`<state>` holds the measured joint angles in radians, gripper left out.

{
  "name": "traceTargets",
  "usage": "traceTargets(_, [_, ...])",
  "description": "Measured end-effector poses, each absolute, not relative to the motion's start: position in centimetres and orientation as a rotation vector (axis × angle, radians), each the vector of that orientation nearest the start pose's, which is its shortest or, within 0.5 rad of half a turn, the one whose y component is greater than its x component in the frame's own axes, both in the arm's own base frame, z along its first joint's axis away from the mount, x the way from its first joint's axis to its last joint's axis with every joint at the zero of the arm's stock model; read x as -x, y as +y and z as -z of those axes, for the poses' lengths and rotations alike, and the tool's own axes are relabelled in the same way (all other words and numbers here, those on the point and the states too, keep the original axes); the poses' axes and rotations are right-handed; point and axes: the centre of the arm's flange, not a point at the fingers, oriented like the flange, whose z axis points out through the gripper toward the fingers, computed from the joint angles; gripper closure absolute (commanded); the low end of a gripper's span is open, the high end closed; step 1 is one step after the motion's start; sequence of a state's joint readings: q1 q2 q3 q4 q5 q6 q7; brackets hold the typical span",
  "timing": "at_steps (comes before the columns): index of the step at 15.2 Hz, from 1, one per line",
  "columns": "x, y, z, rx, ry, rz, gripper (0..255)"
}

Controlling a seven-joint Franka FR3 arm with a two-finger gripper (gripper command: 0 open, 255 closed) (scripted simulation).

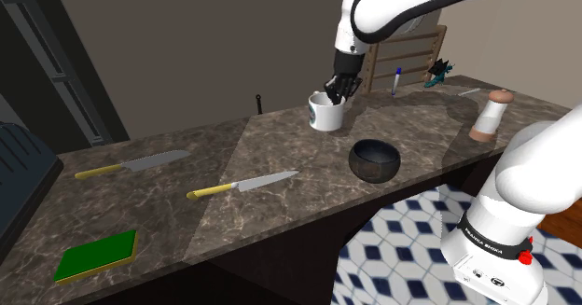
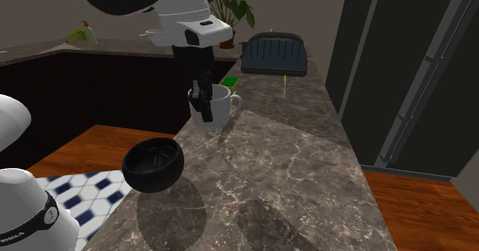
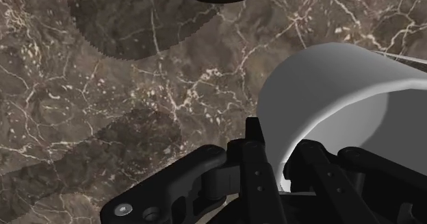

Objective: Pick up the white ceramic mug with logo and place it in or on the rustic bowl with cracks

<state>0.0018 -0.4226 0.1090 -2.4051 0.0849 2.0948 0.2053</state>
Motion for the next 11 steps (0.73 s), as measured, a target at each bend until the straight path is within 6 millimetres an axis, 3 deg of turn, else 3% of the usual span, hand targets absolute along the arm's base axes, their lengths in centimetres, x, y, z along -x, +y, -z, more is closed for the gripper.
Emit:
traceTargets(5, [-42.2,5.1,-50.1,3.082,0.216,0.162,255])
traceTargets(11, [-35.6,2.3,-50.7,3.083,0.217,0.161,255])
